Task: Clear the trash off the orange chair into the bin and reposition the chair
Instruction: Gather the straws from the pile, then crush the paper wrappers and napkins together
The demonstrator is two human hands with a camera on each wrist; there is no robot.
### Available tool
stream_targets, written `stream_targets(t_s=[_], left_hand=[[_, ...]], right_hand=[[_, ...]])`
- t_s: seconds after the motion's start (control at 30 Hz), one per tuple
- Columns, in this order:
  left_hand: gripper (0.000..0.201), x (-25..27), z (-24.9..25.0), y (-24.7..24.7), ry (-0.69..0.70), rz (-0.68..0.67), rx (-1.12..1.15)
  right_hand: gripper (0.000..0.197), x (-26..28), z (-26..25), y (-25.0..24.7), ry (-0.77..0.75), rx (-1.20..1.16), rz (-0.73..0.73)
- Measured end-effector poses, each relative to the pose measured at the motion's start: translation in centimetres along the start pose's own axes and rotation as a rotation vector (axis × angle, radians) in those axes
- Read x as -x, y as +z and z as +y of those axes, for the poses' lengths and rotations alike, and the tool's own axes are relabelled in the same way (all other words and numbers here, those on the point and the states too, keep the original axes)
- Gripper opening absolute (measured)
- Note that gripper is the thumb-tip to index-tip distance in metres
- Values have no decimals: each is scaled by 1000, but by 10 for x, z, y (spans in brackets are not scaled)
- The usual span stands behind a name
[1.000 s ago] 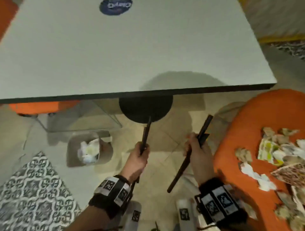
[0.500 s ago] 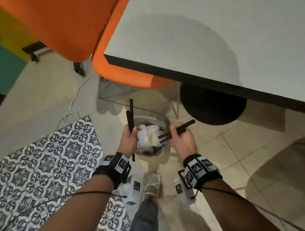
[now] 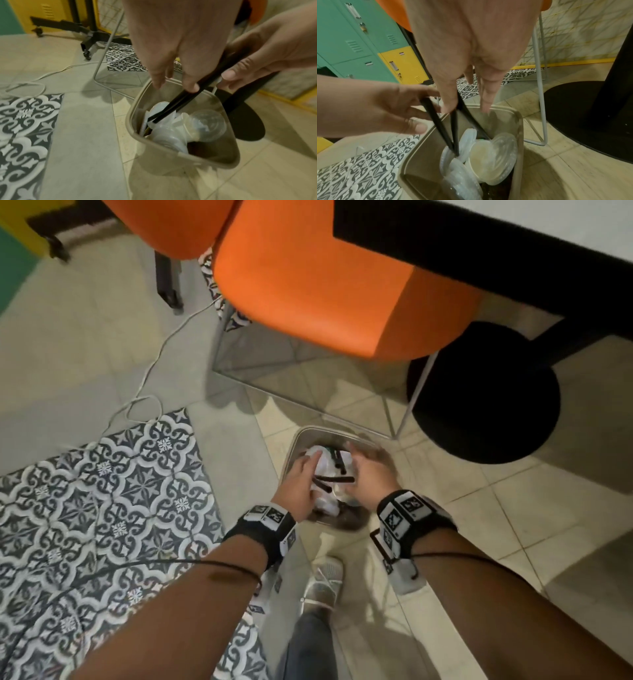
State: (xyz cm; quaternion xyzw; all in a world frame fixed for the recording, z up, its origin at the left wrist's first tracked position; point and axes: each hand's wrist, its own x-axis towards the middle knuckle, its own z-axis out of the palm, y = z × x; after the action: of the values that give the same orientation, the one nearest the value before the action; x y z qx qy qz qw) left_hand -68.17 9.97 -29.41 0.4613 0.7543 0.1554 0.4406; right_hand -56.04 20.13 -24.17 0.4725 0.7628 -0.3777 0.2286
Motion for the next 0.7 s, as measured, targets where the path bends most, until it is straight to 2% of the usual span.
stream_targets(t_s=[0.07,0.13,0.27,0.4,0.53,0.6,0.7], left_hand=[[84,2,-2,7,-118,-99,-101],[86,7,6,13,-219,-166,-120],[83,14,27,19,-320,-171,-157],[77,24,68,25,-193,-96,-168],[73,43,137,46,-61,-30,-212],[72,54,180,69,-3,-53,-216],[69,77,257,120,168,-114,-253]], right_hand=[[74,3,1,5,45,12,-17],[68,9,5,8,61,-33,-2],[73,27,18,15,47,-222,13],[75,65,45,16,27,-409,35],[72,122,91,2,84,-530,156],[71,157,126,-9,116,-583,239],[59,222,191,-28,139,-650,411]])
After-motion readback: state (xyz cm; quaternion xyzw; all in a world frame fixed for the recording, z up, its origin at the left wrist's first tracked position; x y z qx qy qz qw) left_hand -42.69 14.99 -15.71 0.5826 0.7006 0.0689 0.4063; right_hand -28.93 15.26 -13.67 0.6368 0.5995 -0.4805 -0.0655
